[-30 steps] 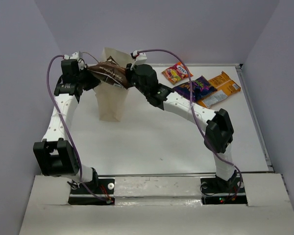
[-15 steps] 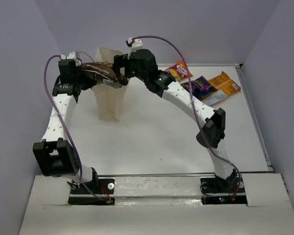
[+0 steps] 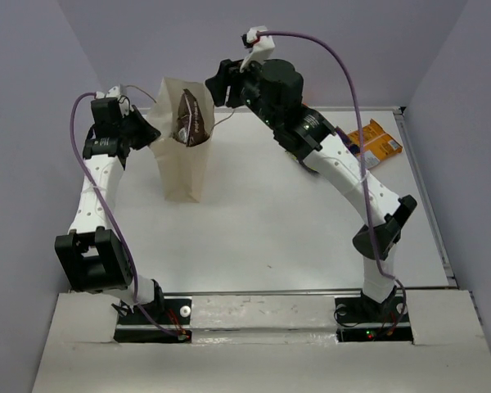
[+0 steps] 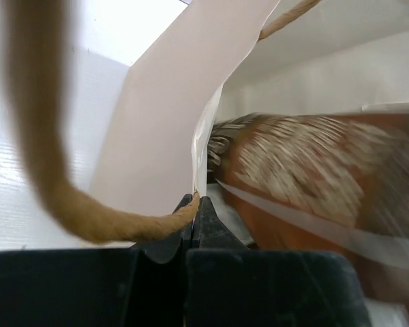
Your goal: Place the snacks into the paper bag
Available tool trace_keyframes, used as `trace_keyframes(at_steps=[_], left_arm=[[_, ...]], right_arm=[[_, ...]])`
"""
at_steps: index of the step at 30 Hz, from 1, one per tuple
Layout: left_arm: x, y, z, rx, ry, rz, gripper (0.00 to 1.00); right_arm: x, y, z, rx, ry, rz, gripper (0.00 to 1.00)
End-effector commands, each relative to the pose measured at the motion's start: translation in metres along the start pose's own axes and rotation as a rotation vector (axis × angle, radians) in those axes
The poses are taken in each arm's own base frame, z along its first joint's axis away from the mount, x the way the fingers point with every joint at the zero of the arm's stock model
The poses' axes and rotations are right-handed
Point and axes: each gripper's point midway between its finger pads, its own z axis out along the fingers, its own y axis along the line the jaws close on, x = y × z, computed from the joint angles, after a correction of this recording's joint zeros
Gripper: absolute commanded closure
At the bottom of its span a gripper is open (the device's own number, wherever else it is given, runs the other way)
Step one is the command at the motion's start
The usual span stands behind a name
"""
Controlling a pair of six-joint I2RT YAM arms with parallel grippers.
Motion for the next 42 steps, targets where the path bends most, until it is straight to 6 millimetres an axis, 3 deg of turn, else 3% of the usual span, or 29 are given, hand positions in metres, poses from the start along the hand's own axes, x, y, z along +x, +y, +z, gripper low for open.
trace_keyframes(at_steps=[1, 2, 4, 5, 9, 12, 13, 16, 17, 20, 21, 23, 24, 25, 28, 30, 32, 35, 38, 39, 42], left_arm=[[-0.005, -0.007, -0.009, 0.02, -0.007, 0.019, 1.0], [0.0, -0.005, -0.007, 0.024, 0.004, 0.008, 1.0], [0.005, -0.004, -0.006, 0.024, 0.013, 0.002, 1.0], [0.006, -0.004, -0.006, 0.026, 0.013, 0.003, 1.0], [0.0, -0.007, -0.005, 0.03, 0.002, 0.013, 1.0], [-0.005, -0.01, -0.006, 0.037, -0.009, 0.016, 1.0], [-0.006, -0.01, -0.006, 0.038, -0.012, 0.018, 1.0], [-0.003, -0.008, -0.007, 0.035, -0.012, 0.022, 1.0], [0.001, -0.006, -0.007, 0.031, -0.006, 0.022, 1.0], [0.005, -0.005, -0.007, 0.037, 0.0, 0.017, 1.0], [0.005, -0.006, -0.008, 0.042, 0.001, 0.018, 1.0], [0.005, -0.007, -0.008, 0.043, -0.002, 0.022, 1.0], [0.004, -0.007, -0.009, 0.044, -0.003, 0.024, 1.0], [0.003, -0.008, -0.009, 0.046, -0.005, 0.027, 1.0], [0.001, -0.01, -0.009, 0.05, -0.002, 0.026, 1.0], [0.001, -0.01, -0.008, 0.053, 0.0, 0.023, 1.0], [0.001, -0.011, -0.009, 0.055, -0.002, 0.024, 1.0], [0.001, -0.011, -0.01, 0.053, -0.005, 0.029, 1.0], [0.001, -0.009, -0.009, 0.047, -0.003, 0.031, 1.0], [0.001, -0.009, -0.009, 0.044, -0.004, 0.029, 1.0], [-0.001, -0.009, -0.01, 0.044, -0.01, 0.035, 1.0]], right_arm=[[-0.047, -0.014, -0.028, 0.111, -0.11, 0.058, 0.37], [-0.028, -0.027, -0.024, 0.159, -0.062, 0.065, 0.26], [-0.01, -0.038, -0.018, 0.182, -0.012, 0.097, 0.16], [0.006, -0.043, -0.013, 0.165, 0.034, 0.142, 0.15], [0.021, -0.036, -0.005, 0.109, 0.078, 0.181, 0.15], [0.021, -0.063, -0.008, 0.146, 0.084, 0.235, 0.14], [0.015, -0.097, -0.011, 0.199, 0.07, 0.264, 0.14], [0.027, -0.165, -0.038, 0.362, 0.082, 0.313, 0.19], [0.033, -0.203, -0.058, 0.491, 0.076, 0.288, 0.19], [0.048, -0.254, -0.09, 0.624, 0.106, 0.28, 0.14], [0.068, -0.286, -0.112, 0.702, 0.139, 0.318, 0.09], [0.094, -0.317, -0.134, 0.792, 0.175, 0.356, 0.02], [0.104, -0.342, -0.151, 0.859, 0.18, 0.388, 0.0], [0.131, -0.355, -0.162, 0.9, 0.228, 0.419, 0.0], [0.16, -0.391, -0.185, 1.003, 0.255, 0.494, 0.0], [0.165, -0.413, -0.199, 1.081, 0.243, 0.498, 0.0], [0.178, -0.427, -0.203, 1.116, 0.262, 0.502, 0.0], [0.193, -0.433, -0.183, 1.034, 0.3, 0.521, 0.0], [0.213, -0.452, -0.167, 1.035, 0.328, 0.54, 0.0], [0.231, -0.459, -0.163, 1.047, 0.355, 0.553, 0.0], [0.25, -0.473, -0.148, 1.033, 0.373, 0.602, 0.0]])
